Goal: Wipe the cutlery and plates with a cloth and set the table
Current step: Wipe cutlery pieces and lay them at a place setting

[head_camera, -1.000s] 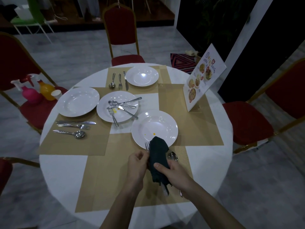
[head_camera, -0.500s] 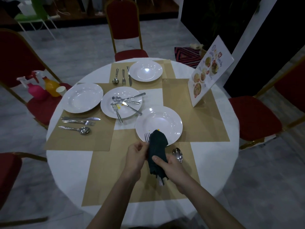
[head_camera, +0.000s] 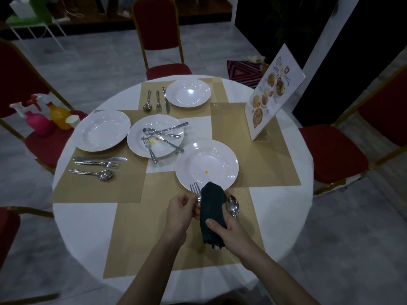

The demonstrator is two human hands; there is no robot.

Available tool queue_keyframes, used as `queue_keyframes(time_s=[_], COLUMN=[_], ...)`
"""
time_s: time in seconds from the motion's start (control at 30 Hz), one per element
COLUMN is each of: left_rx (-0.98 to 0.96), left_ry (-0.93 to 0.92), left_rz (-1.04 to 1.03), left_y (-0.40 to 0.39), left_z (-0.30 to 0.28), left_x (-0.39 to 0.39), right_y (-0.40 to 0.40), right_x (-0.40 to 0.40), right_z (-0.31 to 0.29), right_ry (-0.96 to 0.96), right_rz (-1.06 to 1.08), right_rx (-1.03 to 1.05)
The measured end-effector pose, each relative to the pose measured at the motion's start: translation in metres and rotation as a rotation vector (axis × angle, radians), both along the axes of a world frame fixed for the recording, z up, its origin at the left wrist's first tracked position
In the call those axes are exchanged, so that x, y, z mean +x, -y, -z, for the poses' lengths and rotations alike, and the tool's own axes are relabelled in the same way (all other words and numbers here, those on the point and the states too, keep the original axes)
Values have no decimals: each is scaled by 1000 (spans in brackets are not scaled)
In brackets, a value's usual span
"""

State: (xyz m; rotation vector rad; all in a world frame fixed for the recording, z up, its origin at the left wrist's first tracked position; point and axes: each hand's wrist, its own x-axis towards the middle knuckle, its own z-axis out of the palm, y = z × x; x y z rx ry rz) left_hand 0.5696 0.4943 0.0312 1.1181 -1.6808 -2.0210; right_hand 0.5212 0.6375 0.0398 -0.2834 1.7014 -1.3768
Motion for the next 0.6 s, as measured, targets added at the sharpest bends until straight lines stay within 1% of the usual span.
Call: queue_keyframes(time_s=[0.13,0.23,0.33,0.37,0.5,0.6], left_rx=[16,30,47,40,-64,-149], left_ry=[0,29,54,78,238,299], left_rz=[-112,-135,-172,-139,133,224], left_y=[14,11,7,4,-19,-34], left_z=[12,23,36,41,58,68], left_x=[-1,0,1,1,-8,-24], right_y=[-16,-37,-67,-78,-110,-119], right_x=[6,0,-15,-20,-38,-43], right_z=[7,11,15,16,22,23], right_ry=[12,59,66,56,42,55], right_rz=[-29,11,73,107,223,245], right_rx=[21,50,92,105,124,124])
